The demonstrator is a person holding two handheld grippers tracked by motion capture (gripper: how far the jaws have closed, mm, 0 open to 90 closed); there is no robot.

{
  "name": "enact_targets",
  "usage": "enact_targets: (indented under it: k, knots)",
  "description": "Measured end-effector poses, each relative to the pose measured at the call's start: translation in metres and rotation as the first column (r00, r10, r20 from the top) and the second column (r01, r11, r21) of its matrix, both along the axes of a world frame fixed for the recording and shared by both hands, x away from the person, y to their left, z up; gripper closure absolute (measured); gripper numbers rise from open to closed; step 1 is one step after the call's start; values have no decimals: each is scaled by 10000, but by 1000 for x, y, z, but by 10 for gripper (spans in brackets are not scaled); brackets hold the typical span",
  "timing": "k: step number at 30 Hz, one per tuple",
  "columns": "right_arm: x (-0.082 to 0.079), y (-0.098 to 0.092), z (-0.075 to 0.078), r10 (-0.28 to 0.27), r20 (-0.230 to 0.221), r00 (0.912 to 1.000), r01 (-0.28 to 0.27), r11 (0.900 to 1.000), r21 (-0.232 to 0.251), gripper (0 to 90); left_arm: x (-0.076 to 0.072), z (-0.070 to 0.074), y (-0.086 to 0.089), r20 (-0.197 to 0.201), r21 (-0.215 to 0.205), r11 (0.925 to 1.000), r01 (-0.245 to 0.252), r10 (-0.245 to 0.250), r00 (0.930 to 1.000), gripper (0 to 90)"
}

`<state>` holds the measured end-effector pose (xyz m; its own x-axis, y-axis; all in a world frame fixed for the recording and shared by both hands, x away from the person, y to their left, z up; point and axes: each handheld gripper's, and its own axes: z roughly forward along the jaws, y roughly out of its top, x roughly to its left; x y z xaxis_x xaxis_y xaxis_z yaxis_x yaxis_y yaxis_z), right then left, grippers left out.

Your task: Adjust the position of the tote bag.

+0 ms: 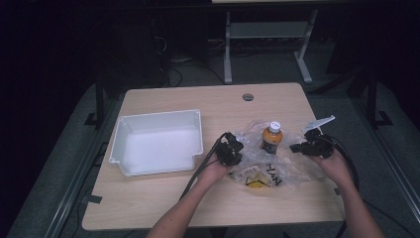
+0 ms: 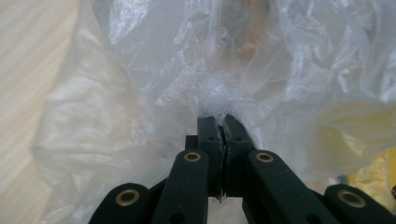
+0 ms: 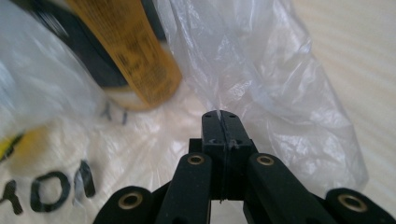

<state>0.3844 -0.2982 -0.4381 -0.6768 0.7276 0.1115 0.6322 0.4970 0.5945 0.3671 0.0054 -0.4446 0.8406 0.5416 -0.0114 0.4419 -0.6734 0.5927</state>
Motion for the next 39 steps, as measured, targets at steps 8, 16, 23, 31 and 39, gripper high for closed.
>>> enact_targets:
  k: [8, 16, 23, 31, 39]
  knots:
    - [-3, -7, -13, -335, -155, 9993, 335, 9994, -32, 898, -3, -5, 1, -56, 177, 9998, 78, -77, 10000, 887]
    - [-5, -14, -18, -495, -144, 9987, 495, 9988, 20, 898, -7, -9, 5, -53, 80, 9999, 67, -67, 10000, 887]
    - [-7, -17, -21, -649, -202, 9977, 651, 9979, 71, 898, -12, -10, 7, 9, 13, 10000, 89, -89, 10000, 887]
    - [-9, -16, -22, -743, -236, 9970, 747, 9971, 152, 897, -14, -10, 10, -58, -252, 9997, -27, 26, 10000, 885]
    - [-13, -19, -20, -660, -181, 9977, 665, 9974, 268, 880, -15, -10, 11, -26, -247, 9997, -15, 15, 10000, 881]
